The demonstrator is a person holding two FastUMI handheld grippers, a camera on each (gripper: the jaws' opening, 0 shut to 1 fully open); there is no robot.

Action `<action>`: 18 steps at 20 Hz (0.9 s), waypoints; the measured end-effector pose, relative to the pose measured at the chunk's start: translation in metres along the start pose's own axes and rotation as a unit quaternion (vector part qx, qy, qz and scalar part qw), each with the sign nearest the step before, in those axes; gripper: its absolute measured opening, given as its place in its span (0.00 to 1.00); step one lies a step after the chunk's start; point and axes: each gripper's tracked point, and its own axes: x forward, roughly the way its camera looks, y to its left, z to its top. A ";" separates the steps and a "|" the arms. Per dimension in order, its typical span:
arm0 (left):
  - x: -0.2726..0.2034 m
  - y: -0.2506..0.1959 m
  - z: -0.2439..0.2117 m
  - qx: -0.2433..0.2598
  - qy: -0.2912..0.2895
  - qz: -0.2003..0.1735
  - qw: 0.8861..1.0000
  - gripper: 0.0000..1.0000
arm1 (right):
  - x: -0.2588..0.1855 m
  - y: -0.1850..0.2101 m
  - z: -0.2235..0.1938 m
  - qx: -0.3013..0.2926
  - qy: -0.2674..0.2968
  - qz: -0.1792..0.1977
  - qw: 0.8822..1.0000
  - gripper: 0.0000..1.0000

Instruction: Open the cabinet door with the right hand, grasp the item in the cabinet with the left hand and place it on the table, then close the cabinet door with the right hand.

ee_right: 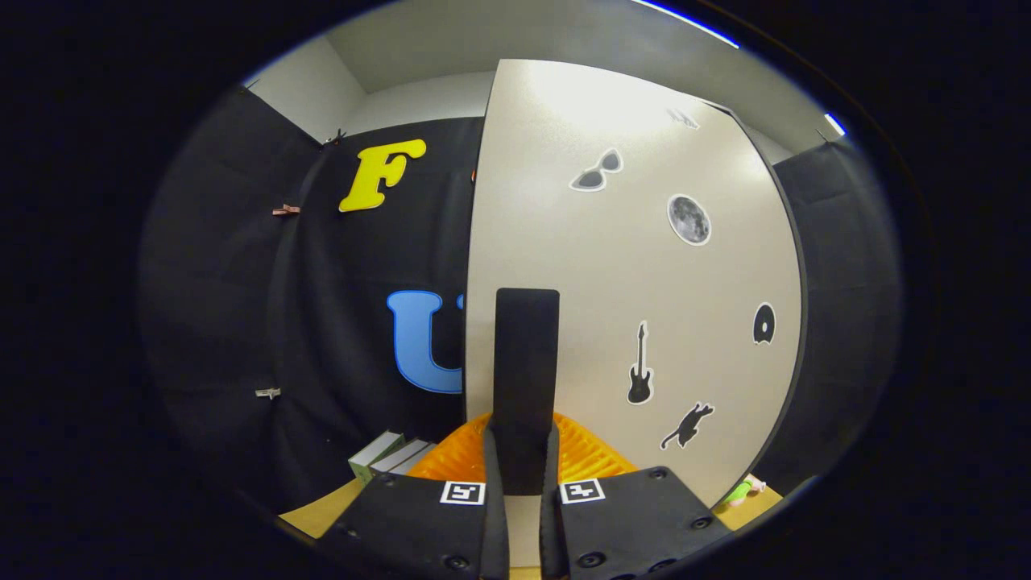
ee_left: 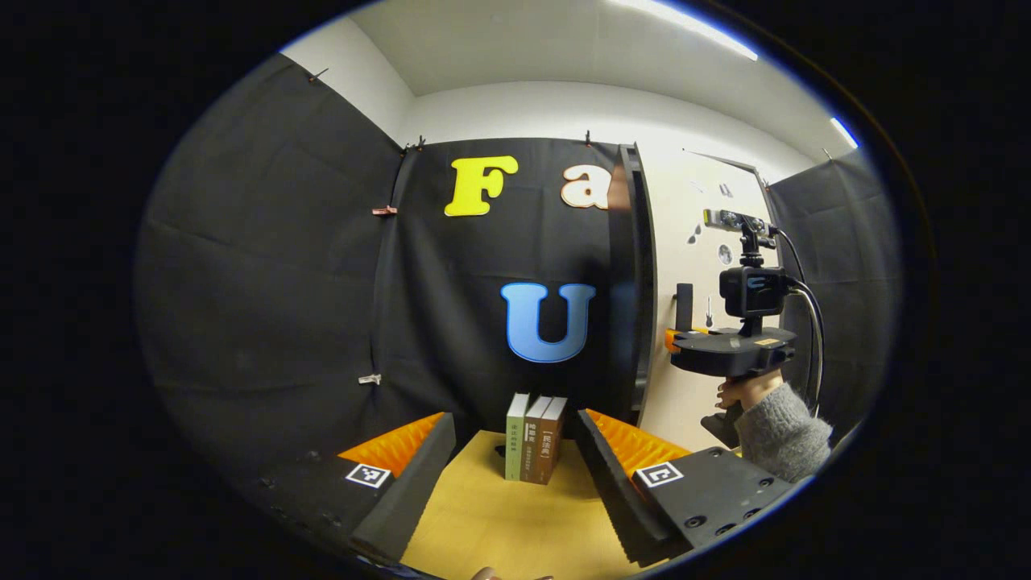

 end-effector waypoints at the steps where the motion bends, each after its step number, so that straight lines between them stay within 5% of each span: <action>1: -0.003 -0.003 -0.001 0.000 -0.001 -0.011 1.000 0.95 | -0.007 -0.001 -0.001 -0.001 0.001 0.000 1.000 0.19; 18: -0.052 -0.068 0.004 0.009 -0.008 -0.171 0.985 0.95 | -0.132 -0.071 0.015 -0.035 0.010 -0.017 0.999 0.19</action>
